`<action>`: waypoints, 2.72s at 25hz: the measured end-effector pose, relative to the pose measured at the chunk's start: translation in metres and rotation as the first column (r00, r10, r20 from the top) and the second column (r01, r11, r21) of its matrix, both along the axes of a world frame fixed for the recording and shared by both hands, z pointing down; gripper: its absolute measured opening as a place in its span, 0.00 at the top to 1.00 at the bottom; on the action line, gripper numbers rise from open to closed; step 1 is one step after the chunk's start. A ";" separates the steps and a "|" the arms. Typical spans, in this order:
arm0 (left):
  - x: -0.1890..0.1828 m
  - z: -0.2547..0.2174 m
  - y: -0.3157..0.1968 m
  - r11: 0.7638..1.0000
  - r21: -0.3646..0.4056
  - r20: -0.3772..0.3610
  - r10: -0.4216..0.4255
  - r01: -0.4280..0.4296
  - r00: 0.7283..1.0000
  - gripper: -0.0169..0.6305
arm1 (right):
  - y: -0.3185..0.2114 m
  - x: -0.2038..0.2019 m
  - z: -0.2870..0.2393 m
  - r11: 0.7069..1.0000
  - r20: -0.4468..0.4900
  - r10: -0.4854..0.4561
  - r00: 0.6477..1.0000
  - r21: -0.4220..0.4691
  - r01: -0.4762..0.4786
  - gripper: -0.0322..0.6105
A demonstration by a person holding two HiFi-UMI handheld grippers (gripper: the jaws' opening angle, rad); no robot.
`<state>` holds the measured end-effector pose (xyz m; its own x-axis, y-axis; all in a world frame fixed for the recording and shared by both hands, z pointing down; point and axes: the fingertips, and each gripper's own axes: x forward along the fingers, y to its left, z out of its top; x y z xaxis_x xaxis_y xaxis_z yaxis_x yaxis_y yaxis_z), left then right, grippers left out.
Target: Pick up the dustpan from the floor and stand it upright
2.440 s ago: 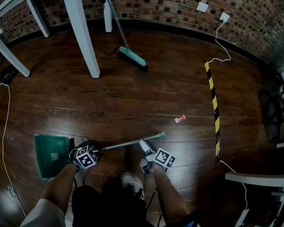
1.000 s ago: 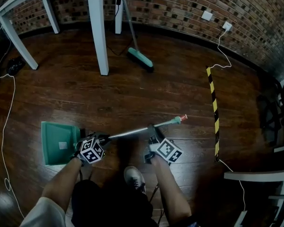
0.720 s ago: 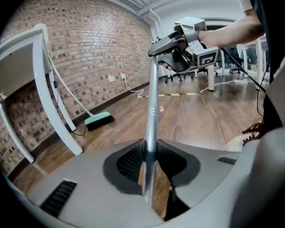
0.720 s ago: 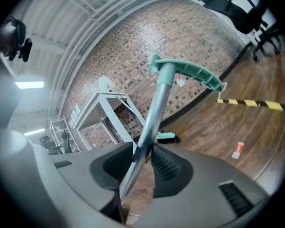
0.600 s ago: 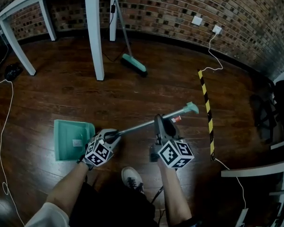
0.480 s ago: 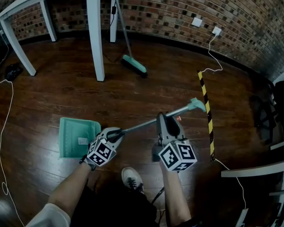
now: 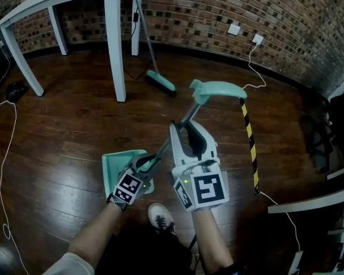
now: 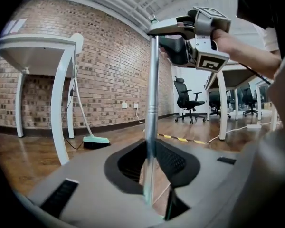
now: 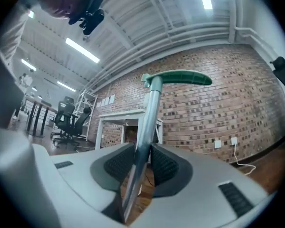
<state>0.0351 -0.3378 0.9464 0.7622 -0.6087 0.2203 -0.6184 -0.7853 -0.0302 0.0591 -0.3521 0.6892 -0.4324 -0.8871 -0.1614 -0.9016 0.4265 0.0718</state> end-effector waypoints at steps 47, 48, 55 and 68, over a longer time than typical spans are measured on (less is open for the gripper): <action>-0.129 -0.366 0.064 0.977 0.054 0.095 -0.212 0.208 0.973 0.96 | 0.075 0.068 -0.215 0.971 -0.089 -0.016 0.996 -0.241 -0.006 0.98; -0.131 -0.398 0.074 0.975 0.050 0.076 -0.218 0.214 0.973 0.96 | 0.085 0.068 -0.239 0.968 -0.079 -0.017 0.997 -0.250 -0.003 0.98; -0.144 -0.596 0.162 0.967 0.073 0.050 -0.246 0.242 0.968 0.96 | 0.166 0.066 -0.398 0.962 -0.110 -0.022 0.994 -0.272 -0.009 0.98; -0.200 -0.785 0.247 0.868 0.341 -0.021 -0.376 0.360 0.927 0.96 | 0.234 0.039 -0.587 0.989 -0.080 -0.041 0.996 -0.147 0.029 0.98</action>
